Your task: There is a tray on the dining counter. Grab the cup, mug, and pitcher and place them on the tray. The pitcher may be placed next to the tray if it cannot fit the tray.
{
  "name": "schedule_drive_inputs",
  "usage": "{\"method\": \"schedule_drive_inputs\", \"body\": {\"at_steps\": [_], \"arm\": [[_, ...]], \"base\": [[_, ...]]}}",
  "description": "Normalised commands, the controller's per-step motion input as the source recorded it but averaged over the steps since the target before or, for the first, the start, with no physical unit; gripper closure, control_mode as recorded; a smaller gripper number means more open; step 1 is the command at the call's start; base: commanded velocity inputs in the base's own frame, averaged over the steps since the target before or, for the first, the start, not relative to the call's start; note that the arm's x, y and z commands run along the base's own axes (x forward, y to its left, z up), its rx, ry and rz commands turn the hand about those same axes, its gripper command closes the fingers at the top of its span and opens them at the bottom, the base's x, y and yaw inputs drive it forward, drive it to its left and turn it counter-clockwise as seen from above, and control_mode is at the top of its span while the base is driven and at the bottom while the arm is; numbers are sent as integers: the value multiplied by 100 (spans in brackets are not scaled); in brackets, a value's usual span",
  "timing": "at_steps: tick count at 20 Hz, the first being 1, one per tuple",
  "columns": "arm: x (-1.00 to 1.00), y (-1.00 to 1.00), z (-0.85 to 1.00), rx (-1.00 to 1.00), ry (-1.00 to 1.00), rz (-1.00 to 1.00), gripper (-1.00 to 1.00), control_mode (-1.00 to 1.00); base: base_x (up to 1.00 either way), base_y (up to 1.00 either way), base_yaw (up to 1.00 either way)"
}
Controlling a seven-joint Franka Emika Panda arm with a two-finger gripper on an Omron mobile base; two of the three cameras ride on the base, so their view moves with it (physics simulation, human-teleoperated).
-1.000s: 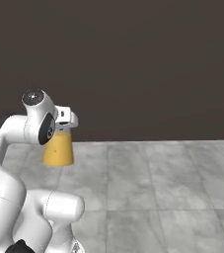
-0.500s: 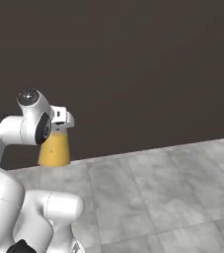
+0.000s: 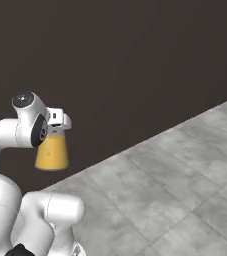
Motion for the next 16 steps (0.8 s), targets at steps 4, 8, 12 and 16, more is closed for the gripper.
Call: {"method": "schedule_drive_inputs", "body": {"at_steps": [4, 8, 12, 16], "arm": [[0, 0, 0, 0, 0, 0, 100, 100], [0, 0, 0, 0, 0, 0, 100, 100], [0, 0, 0, 0, 0, 0, 100, 100], [0, 0, 0, 0, 0, 0, 100, 100]], "base": [[100, 99, -69], [100, 90, -66], [100, 73, -62], [100, 50, -53]]}}
